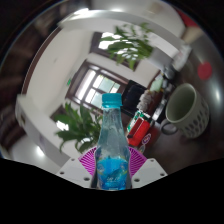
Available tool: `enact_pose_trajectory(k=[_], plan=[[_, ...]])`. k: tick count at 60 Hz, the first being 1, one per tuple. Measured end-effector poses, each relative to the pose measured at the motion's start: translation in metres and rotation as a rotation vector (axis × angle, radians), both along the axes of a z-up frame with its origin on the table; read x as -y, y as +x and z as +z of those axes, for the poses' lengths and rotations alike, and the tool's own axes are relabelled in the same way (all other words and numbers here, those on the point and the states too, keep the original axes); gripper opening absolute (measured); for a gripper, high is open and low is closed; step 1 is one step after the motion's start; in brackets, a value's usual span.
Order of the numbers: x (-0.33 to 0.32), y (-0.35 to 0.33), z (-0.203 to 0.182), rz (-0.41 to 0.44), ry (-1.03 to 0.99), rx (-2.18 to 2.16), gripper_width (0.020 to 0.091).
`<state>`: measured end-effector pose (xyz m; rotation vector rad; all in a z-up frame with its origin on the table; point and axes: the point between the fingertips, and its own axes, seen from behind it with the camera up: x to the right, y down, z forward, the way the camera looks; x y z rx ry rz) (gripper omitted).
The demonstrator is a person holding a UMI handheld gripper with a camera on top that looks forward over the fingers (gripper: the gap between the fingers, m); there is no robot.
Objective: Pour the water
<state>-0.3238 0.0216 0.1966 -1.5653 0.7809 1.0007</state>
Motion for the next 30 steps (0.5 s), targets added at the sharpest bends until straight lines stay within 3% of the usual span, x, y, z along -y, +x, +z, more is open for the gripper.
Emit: enact_pose_trajectory(k=[12, 30], plan=[[-0.002, 0.023, 0.033, -0.138, -0.028, -0.495, 0.0392], [0.003, 0.04, 0.038, -0.251, -0.074, -0.963, 0.0392]])
